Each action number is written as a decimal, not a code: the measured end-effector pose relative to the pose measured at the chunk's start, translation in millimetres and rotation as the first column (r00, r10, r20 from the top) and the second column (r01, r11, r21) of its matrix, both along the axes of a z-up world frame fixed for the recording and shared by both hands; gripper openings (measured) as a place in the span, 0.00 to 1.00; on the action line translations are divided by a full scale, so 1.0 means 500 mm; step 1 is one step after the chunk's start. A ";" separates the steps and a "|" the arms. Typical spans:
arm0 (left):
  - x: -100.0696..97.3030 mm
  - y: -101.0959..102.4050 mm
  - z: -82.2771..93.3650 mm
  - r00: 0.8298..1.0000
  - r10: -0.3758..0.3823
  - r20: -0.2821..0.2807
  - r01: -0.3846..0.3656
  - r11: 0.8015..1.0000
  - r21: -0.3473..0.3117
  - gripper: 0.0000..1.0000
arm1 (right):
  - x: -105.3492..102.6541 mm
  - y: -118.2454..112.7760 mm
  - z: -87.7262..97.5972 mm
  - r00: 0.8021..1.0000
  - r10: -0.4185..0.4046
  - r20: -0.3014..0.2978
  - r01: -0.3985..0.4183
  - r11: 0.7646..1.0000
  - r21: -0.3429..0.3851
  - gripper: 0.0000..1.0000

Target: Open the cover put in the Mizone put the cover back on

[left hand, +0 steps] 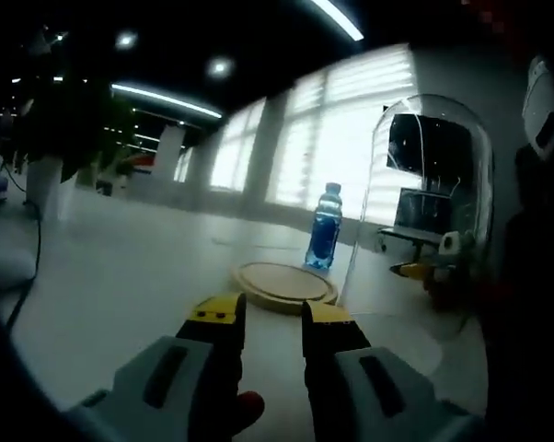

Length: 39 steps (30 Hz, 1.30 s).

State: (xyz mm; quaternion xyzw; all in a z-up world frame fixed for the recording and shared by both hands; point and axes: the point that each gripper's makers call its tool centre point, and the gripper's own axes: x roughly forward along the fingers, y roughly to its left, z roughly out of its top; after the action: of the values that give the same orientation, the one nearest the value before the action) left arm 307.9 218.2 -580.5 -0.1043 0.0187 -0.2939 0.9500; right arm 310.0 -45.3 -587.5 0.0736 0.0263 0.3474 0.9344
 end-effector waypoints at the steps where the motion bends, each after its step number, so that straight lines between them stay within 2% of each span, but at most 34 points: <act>1: 0.001 0.001 -0.001 1.000 0.005 -0.004 -0.005 1.000 -0.001 0.18 | -0.003 0.004 0.000 1.000 0.013 0.002 -0.013 1.000 -0.002 0.16; 4: 0.002 0.002 -0.002 1.000 0.007 -0.011 -0.007 1.000 -0.006 0.18 | -0.009 0.011 0.004 0.998 0.055 -0.004 -0.055 0.998 0.030 0.16; 12: 0.006 -0.008 -0.012 0.999 -0.013 -0.036 0.013 1.000 0.005 0.18 | -0.015 -0.003 0.011 0.997 0.070 -0.018 -0.068 0.993 0.097 0.15; 14: 0.006 -0.011 -0.014 0.999 -0.024 -0.038 0.024 1.000 0.010 0.18 | -0.010 -0.011 0.011 0.999 0.034 -0.010 -0.033 0.996 0.084 0.14; 17: 0.005 -0.012 -0.016 0.998 -0.032 -0.045 0.032 0.999 0.007 0.18 | -0.010 -0.009 0.011 1.000 0.023 -0.004 -0.023 0.997 0.072 0.13; 28: 0.002 -0.005 -0.008 1.000 -0.003 0.015 0.003 1.000 0.025 0.18 | -0.007 0.007 0.004 0.999 0.037 0.007 -0.037 0.999 0.019 0.13; 30: 0.001 -0.004 -0.009 0.999 0.006 0.032 -0.008 0.999 0.049 0.18 | -0.013 0.017 0.003 0.998 0.063 0.015 -0.063 0.998 0.004 0.13; 33: 0.003 -0.005 -0.011 0.998 0.025 0.057 -0.030 0.995 0.098 0.18 | -0.017 0.016 0.003 0.998 0.059 0.023 -0.059 0.998 -0.008 0.13; 39: 0.003 0.002 -0.015 0.998 0.034 0.053 -0.039 0.994 0.098 0.17 | -0.012 0.016 -0.005 0.998 0.058 0.004 -0.058 0.998 -0.019 0.13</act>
State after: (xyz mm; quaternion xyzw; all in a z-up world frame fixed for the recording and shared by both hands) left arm 309.3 219.1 -588.2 -0.0501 0.0071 -0.2778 0.9593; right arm 303.9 -37.5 -589.9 0.0633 0.0296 0.3742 0.9247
